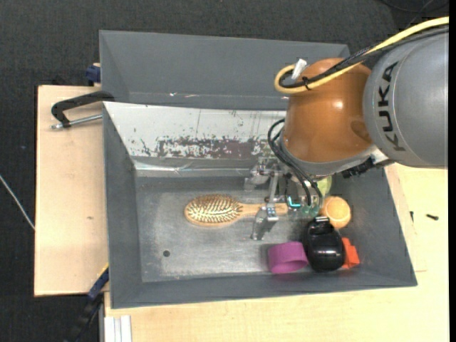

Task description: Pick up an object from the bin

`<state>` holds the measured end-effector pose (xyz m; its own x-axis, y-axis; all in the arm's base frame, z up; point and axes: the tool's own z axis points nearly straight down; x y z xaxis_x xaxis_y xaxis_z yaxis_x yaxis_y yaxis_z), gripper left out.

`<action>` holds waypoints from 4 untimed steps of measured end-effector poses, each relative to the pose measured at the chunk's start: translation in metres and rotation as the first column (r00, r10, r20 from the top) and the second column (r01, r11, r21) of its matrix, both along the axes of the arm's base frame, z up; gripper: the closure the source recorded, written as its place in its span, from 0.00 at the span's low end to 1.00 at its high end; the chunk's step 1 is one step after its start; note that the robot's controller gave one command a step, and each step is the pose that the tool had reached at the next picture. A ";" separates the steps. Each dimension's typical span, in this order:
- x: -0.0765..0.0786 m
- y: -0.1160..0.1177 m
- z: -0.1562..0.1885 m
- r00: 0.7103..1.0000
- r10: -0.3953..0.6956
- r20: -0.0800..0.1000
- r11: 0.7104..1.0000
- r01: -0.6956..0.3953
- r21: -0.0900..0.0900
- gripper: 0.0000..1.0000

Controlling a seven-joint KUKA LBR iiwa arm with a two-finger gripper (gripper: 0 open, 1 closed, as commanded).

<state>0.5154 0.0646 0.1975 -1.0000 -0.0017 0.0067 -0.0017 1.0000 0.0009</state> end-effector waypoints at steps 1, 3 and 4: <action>0.002 0.000 0.004 1.000 -0.001 0.008 1.000 0.001 0.000 0.00; 0.036 0.017 -0.122 0.997 0.076 0.024 0.997 -0.076 0.000 0.00; 0.054 0.023 -0.122 0.999 0.027 0.026 1.000 -0.027 0.001 0.00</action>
Offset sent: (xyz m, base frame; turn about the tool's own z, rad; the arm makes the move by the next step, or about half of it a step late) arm 0.0281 0.0225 -0.1275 0.0332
